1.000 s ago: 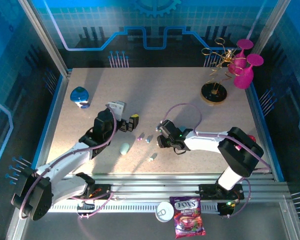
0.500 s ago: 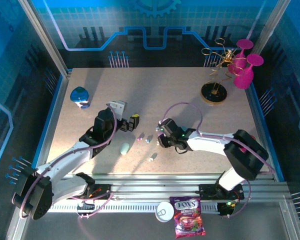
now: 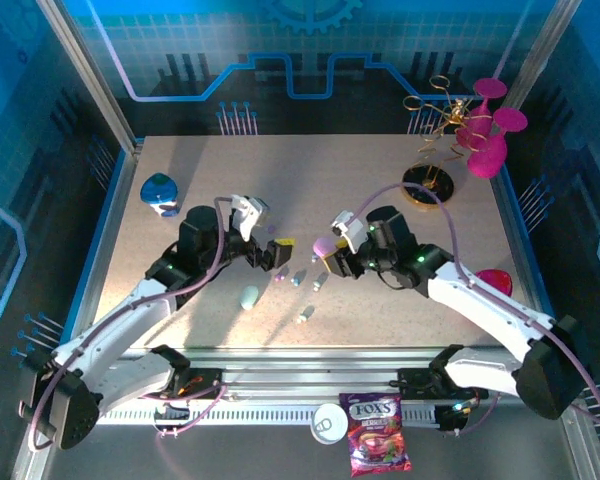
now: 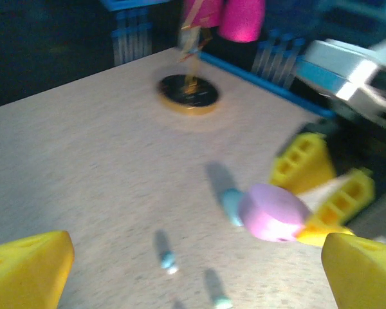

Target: Insert the wireless bluetooth earbuds into the charging case

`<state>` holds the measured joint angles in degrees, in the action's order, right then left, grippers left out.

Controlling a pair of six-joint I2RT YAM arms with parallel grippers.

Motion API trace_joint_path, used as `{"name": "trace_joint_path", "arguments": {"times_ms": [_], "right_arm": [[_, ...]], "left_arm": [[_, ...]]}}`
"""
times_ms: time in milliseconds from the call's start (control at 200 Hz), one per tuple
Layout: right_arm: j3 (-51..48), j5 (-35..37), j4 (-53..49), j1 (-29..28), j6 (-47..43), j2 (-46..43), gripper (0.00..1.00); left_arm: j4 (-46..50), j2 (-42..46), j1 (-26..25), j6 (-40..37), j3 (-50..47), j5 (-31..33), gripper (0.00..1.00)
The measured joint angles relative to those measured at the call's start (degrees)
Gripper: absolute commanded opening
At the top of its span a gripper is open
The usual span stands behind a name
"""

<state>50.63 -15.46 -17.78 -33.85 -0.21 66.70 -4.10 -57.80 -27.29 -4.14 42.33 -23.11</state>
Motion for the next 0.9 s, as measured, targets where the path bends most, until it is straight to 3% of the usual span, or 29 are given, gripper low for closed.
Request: {"name": "trace_joint_path", "arguments": {"times_ms": [180, 300, 350, 495, 735, 901], "right_arm": [[7.67, -9.53, -6.99, 2.43, -5.44, -1.09, 0.33], [10.78, -12.94, -9.9, 2.4, -7.56, -1.09, 0.33], [11.21, -12.87, -10.23, 2.4, -7.61, -1.07, 0.38], [11.43, -5.75, -8.96, 3.63, -2.19, 1.27, 0.2], [8.74, 9.66, -6.1, 9.99, 13.33, 12.55, 0.23], [4.46, 15.96, -4.0, 11.58, 21.29, 19.89, 0.25]], "left_arm": [[-0.74, 1.29, -0.5, -1.4, 0.07, -10.47, 0.99], [-2.05, -0.52, -1.62, -2.16, 0.07, -14.08, 0.99], [-2.29, -1.55, -1.97, -2.32, 0.07, -14.73, 0.99], [-2.4, -3.76, -2.14, -3.45, 0.07, -14.21, 1.0], [-2.91, -3.65, -2.29, -4.96, 0.04, -10.95, 0.99], [-3.3, -3.54, -2.97, -5.29, -0.04, -9.66, 0.99]]}}
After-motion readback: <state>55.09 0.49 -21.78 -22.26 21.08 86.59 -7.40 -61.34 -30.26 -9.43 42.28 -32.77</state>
